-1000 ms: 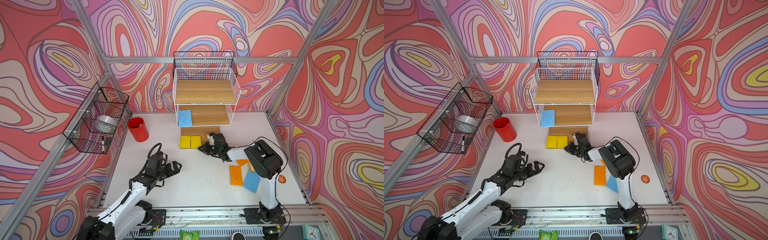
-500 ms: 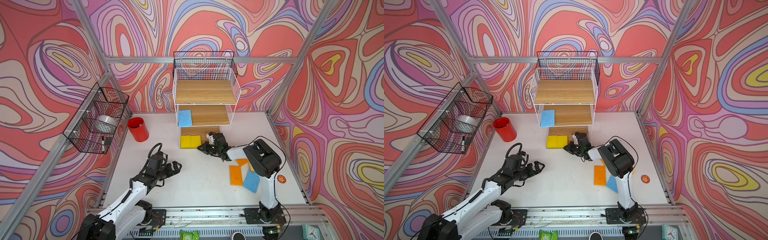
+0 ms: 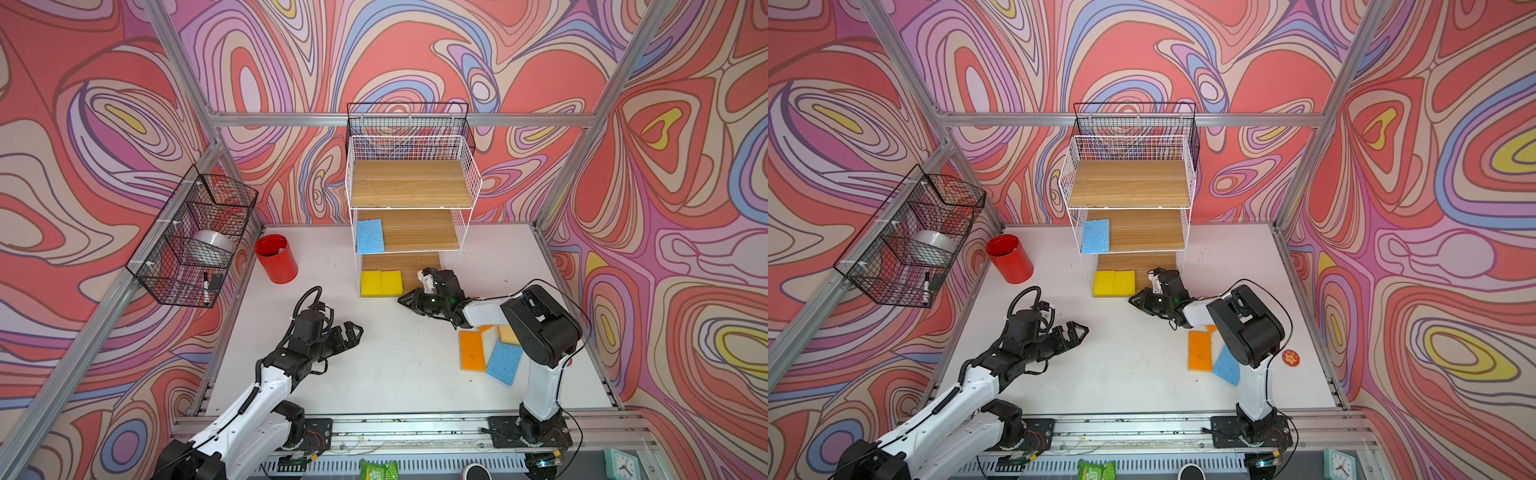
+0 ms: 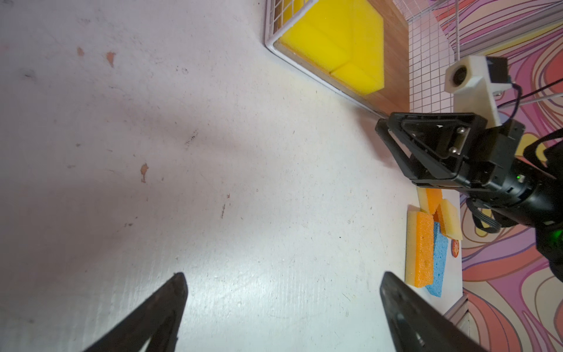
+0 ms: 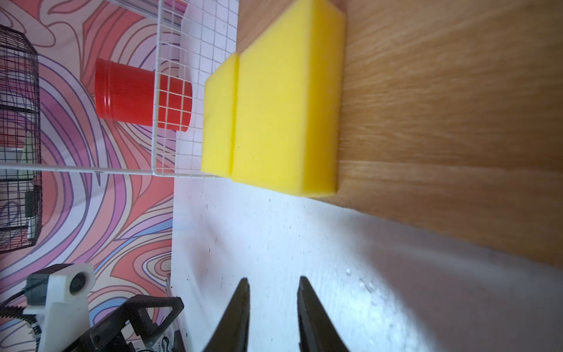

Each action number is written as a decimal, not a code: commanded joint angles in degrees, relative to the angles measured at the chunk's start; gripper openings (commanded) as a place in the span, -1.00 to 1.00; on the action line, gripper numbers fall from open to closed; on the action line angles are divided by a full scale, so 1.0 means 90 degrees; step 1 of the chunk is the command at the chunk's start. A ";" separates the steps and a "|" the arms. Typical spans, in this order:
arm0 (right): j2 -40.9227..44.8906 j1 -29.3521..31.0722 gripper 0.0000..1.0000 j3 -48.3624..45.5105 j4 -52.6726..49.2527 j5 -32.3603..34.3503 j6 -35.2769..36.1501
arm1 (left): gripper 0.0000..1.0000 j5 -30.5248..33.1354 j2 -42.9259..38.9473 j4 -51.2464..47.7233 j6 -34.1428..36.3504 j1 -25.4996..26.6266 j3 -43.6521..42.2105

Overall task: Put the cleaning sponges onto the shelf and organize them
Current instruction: 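Withdraw the right gripper and move it over the orange scrub sponges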

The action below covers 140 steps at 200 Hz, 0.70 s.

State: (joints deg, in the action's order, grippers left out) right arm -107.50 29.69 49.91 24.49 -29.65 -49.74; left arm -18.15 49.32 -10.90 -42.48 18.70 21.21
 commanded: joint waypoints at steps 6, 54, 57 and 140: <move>0.0772 0.0000 -0.35 -0.0368 -0.0599 0.0115 0.0294 | 1.00 -0.0014 -0.0212 -0.0422 0.0135 0.0016 0.0086; 0.2322 -0.0003 -0.30 -0.0932 -0.2321 0.0658 0.0793 | 0.98 0.0741 -0.0304 -0.0828 -0.0013 0.0977 0.0246; 0.2418 -0.0008 -0.30 -0.0960 -0.2433 0.0684 0.0807 | 0.98 0.0797 -0.0275 -0.0822 -0.0029 0.1058 0.0266; 0.4744 -0.1057 -0.19 -0.1552 -0.5203 0.1242 0.1427 | 0.83 0.2161 0.2076 0.0218 -0.0618 0.3523 0.1479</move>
State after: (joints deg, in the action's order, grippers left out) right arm -68.42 23.75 37.41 -10.96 -21.34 -40.42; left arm -4.05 62.02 -13.74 -45.60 46.06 30.89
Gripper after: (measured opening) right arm 0.394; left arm 0.911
